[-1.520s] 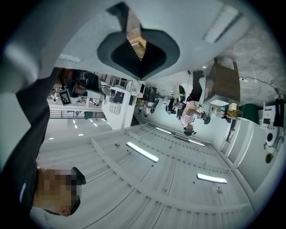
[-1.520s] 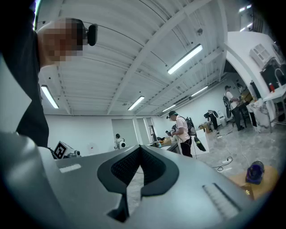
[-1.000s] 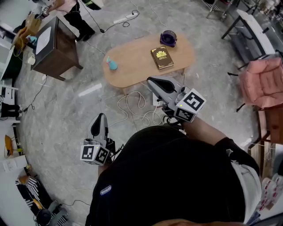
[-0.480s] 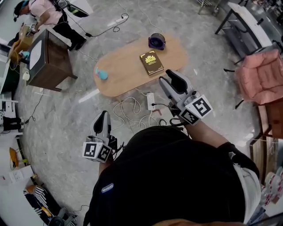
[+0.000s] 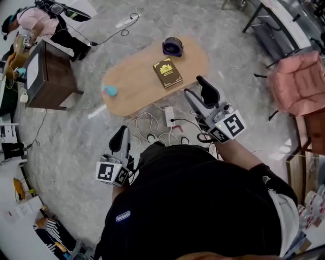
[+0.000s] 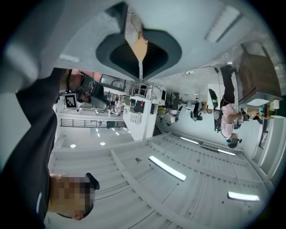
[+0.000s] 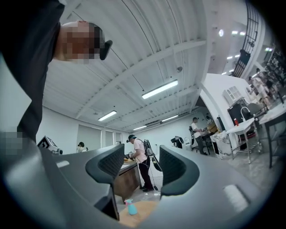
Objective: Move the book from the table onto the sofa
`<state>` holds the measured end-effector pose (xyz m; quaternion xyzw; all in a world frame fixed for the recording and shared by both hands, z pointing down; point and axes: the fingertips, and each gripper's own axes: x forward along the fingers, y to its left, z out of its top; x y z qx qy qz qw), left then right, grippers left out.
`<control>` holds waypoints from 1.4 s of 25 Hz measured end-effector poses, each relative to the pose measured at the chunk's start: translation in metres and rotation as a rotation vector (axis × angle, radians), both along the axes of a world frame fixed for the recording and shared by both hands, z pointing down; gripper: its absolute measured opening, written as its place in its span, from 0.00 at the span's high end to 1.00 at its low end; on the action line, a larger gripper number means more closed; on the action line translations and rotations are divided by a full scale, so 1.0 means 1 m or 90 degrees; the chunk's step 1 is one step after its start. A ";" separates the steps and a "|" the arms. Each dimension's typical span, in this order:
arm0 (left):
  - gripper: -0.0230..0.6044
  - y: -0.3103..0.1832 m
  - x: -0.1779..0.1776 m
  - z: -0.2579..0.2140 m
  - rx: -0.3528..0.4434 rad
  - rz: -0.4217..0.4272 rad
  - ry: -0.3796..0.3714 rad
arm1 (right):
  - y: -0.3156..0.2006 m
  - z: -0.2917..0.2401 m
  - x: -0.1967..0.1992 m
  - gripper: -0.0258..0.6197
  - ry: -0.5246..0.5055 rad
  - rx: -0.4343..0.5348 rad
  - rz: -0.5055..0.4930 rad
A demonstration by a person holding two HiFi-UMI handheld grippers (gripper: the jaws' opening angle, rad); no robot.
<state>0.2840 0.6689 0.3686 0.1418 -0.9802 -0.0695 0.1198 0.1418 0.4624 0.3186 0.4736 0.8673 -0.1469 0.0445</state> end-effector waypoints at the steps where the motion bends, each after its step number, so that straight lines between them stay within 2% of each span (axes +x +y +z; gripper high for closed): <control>1: 0.92 0.010 -0.006 0.005 0.011 -0.003 0.003 | 0.007 0.004 -0.004 0.53 0.006 0.004 0.003; 4: 0.86 0.037 -0.028 0.020 0.055 -0.005 -0.004 | 0.033 0.014 -0.015 0.47 0.009 0.032 -0.001; 7: 0.76 0.061 -0.055 0.042 0.100 0.027 -0.004 | 0.054 0.030 -0.025 0.45 0.027 0.077 0.015; 11: 0.65 0.107 -0.091 0.063 0.100 0.073 0.027 | 0.091 0.051 -0.046 0.43 0.069 0.150 0.048; 15: 0.61 0.134 -0.118 0.099 0.117 0.115 0.080 | 0.103 0.076 -0.055 0.41 0.117 0.206 0.094; 19: 0.58 0.122 -0.146 0.140 0.119 0.167 0.138 | 0.078 0.105 -0.059 0.41 0.170 0.247 0.145; 24: 0.58 0.069 -0.179 0.196 0.101 0.204 0.208 | 0.031 0.141 -0.078 0.41 0.219 0.279 0.174; 29: 0.58 0.021 -0.216 0.239 0.089 0.174 0.280 | -0.009 0.183 -0.120 0.41 0.252 0.258 0.138; 33: 0.58 0.003 -0.240 0.264 0.106 0.083 0.330 | -0.028 0.235 -0.161 0.41 0.306 0.237 0.070; 35: 0.58 -0.002 -0.252 0.279 0.128 0.042 0.342 | -0.030 0.272 -0.177 0.41 0.341 0.258 0.029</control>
